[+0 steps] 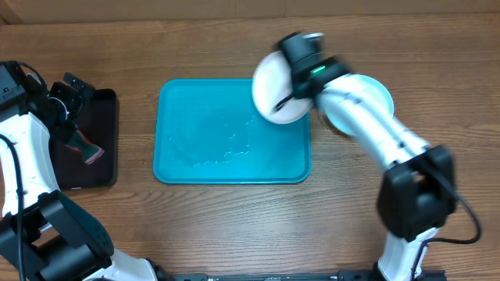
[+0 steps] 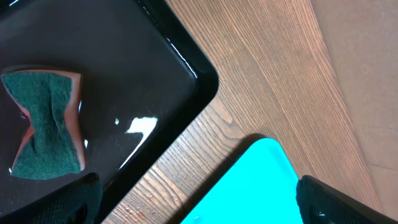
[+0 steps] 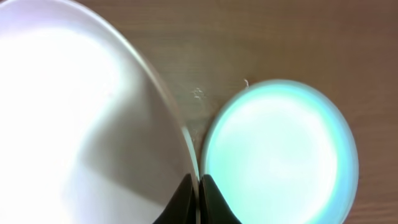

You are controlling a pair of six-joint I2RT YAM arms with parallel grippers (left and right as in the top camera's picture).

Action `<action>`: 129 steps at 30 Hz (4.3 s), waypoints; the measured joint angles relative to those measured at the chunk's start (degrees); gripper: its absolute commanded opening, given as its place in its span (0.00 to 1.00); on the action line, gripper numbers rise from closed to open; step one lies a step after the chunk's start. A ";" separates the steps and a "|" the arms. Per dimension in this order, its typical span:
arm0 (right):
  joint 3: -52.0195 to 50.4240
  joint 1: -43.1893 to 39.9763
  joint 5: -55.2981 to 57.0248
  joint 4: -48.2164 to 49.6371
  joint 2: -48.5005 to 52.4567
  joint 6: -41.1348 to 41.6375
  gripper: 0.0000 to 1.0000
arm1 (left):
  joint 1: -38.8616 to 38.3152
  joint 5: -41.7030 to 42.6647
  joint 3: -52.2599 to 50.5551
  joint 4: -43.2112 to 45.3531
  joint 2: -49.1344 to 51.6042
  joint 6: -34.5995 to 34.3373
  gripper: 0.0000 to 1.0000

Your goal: Clean dirty plates on tray and stack at the side

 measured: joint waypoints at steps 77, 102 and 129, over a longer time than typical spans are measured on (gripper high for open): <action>-9.05 -7.34 -26.91 -40.79 -34.62 6.82 1.00 | 0.00 0.02 0.00 -0.09 0.00 0.00 1.00; -49.92 -8.59 -26.47 9.31 -70.51 5.18 1.00 | 0.00 0.07 0.00 -0.11 0.00 0.00 1.00; -91.17 -19.76 -26.36 45.48 -112.59 4.66 1.00 | 0.00 0.02 0.00 -0.11 0.00 0.00 1.00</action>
